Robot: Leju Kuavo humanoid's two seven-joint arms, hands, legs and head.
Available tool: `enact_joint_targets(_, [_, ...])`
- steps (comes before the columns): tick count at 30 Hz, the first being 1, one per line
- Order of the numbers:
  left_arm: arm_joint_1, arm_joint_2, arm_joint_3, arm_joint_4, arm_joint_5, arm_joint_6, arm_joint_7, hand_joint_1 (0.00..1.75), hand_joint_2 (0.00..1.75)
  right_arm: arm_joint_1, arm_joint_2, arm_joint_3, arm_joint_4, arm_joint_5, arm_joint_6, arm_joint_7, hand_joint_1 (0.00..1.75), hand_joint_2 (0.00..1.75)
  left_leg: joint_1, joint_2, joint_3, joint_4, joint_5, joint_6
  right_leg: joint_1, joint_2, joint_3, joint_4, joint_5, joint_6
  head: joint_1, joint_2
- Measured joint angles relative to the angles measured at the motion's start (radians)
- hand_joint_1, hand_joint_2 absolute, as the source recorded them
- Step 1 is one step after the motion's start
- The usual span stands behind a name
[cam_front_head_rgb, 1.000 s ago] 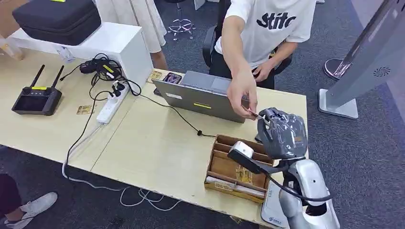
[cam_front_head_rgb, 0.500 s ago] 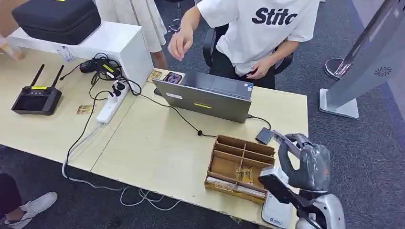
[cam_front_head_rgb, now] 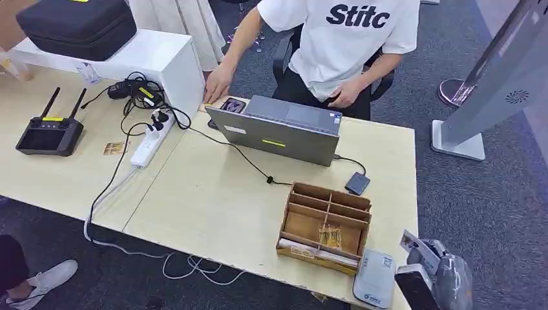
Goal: Pass the card to the sensor for recognition and then transmit it.
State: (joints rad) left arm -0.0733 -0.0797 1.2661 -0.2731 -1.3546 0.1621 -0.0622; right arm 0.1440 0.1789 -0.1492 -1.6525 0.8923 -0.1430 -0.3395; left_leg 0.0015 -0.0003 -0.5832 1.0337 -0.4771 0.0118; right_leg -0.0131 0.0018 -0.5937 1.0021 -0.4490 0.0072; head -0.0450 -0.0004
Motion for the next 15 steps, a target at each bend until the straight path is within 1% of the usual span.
enact_joint_targets(6, [0.0, 0.0, 0.0, 0.0, -0.007, 0.0, 0.0, 0.0, 1.75, -0.003, 0.013, -0.004, 0.058, 0.031, 0.03, 0.008, 1.75, 1.75, 0.0, 0.0, 0.0, 0.0, 0.0, 0.0, 0.0, 0.0, 0.0, 0.0, 0.0, 0.0, 0.0, 0.0])
enact_joint_targets(11, [0.0, 0.0, 0.0, 0.0, -0.011, 0.0, 0.0, 0.0, 1.75, -0.005, 0.017, -0.003, 0.095, 0.039, 0.034, 0.01, 1.75, 1.75, 0.0, 0.0, 0.0, 0.0, 0.0, 0.0, 0.0, 0.0, 0.0, 0.0, 0.0, 0.0, 0.0, 0.0])
enact_joint_targets(15, [-0.001, 0.001, 0.0, 0.0, -0.014, 0.0, 0.0, 0.0, 1.75, -0.012, 0.017, 0.005, 0.127, 0.054, 0.043, 0.029, 1.75, 1.75, 0.0, 0.0, 0.0, 0.0, 0.0, 0.0, 0.0, 0.0, 0.0, 0.0, 0.0, 0.0, 0.0, 0.0])
